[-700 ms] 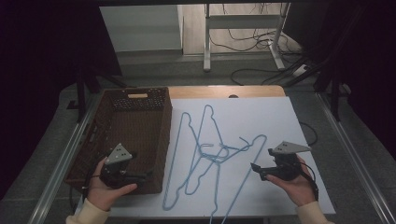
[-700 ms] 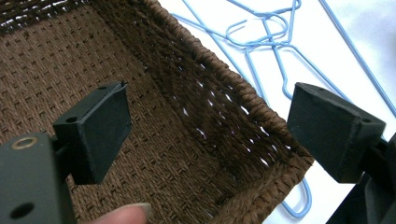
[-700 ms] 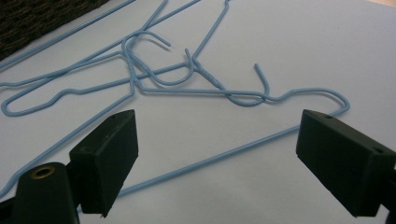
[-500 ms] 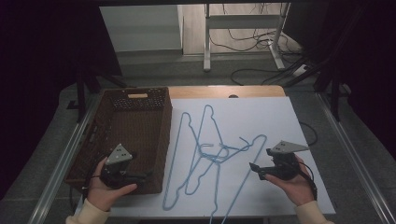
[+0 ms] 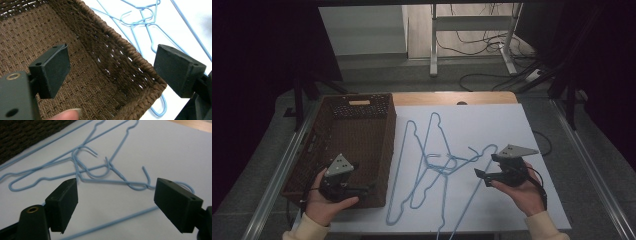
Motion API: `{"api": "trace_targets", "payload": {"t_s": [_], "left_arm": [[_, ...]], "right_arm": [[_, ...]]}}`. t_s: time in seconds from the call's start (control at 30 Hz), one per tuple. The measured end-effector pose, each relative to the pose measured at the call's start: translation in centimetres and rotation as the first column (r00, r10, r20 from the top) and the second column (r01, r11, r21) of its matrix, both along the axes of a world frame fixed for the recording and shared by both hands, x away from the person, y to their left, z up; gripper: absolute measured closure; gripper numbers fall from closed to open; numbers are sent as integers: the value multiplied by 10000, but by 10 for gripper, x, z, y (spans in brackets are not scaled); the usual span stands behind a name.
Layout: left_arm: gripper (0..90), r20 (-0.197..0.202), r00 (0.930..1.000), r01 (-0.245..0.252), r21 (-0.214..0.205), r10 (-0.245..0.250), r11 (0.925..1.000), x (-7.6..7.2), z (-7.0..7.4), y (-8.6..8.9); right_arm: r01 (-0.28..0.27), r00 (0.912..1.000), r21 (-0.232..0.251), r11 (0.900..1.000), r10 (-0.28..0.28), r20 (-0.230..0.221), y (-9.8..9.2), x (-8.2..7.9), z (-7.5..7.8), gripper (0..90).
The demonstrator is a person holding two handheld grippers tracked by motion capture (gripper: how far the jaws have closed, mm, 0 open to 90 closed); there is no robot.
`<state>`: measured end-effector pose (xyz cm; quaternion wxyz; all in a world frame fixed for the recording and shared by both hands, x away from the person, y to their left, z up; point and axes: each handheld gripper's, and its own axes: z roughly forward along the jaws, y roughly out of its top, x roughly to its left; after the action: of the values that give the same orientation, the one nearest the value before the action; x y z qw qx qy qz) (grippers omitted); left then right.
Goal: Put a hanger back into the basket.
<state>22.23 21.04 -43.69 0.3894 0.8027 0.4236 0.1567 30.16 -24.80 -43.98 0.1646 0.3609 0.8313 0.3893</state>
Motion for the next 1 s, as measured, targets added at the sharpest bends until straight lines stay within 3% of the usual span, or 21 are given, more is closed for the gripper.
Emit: {"api": "trace_targets", "payload": {"t_s": [0.3, 0.47, 0.6, 0.73, 1.0], "left_arm": [[147, -18, 10000, -16, -7, 16, 10000, 1, 0, 3], [148, -90, 10000, 25, 9, -24, 10000, 4, -2, 3], [149, -54, 10000, 62, 35, -62, 10000, 3, -1, 1], [150, -39, 9999, 109, 107, -109, 9999, 3, -1, -1], [150, -11, 10000, 96, 115, -96, 9999, 3, -1, -1]], "right_arm": [[-416, 9983, -188, 9990, 408, -410, 38, 14, 9, 231], [-589, 9962, -511, 9970, 554, -677, 52, 21, 3, 254], [-840, 9916, -755, 9936, 759, -1049, 63, 29, -4, 299], [-1365, 9808, -1110, 9844, 1185, -1549, 81, 34, -12, 351], [-1943, 9662, -1641, 9671, 1599, -2020, 103, 40, -21, 400]]}}
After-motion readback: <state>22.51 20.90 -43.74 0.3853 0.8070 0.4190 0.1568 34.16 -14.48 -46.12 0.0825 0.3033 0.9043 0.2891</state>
